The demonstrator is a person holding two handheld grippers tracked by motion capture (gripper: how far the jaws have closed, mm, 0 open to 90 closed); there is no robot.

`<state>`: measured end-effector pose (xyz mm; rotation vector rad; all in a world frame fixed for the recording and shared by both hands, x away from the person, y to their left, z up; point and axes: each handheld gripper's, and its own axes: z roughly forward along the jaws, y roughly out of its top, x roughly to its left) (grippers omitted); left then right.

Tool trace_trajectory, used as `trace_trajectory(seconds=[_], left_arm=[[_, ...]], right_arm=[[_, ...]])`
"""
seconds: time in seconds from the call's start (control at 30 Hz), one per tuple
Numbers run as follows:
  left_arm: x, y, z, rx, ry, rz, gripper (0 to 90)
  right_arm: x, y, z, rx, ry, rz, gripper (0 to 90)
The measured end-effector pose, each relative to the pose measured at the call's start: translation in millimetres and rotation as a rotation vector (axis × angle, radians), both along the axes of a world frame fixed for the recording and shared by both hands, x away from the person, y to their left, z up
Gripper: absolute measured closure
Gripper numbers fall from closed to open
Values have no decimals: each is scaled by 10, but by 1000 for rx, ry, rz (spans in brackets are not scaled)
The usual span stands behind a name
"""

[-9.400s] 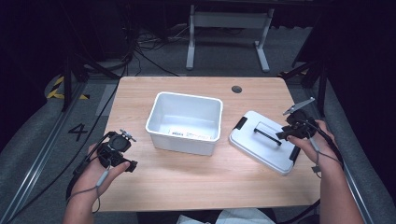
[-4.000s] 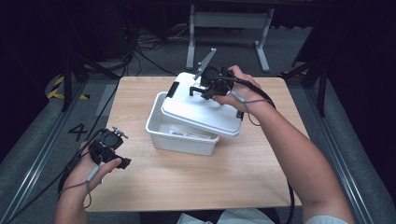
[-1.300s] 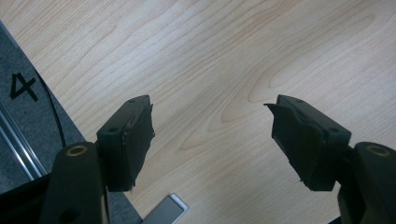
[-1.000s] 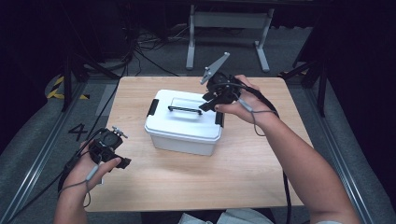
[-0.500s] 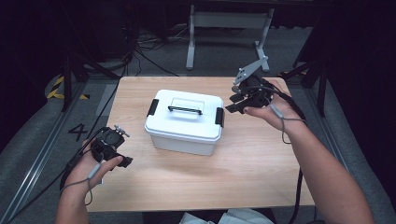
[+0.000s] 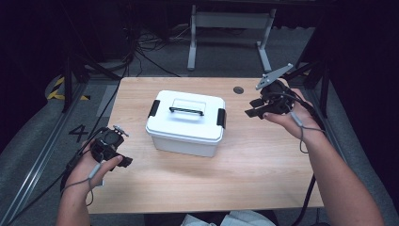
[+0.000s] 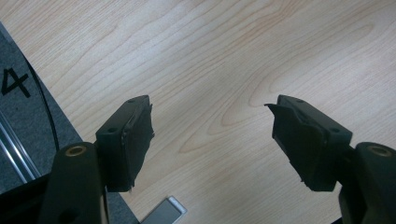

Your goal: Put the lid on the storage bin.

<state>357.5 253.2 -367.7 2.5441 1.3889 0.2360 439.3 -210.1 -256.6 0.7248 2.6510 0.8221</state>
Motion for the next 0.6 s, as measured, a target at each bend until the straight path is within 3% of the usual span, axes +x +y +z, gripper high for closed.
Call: trace_trajectory(seconds=[0.17,0.6], left_arm=[[-24,5,-25,-4,-6,-19,293],[-5,-61,-87,16,20,-16,292]], right_arm=[[-24,-147,-188,-42,7,-43,568],[-65,-442,-778,4,53,-113,569]])
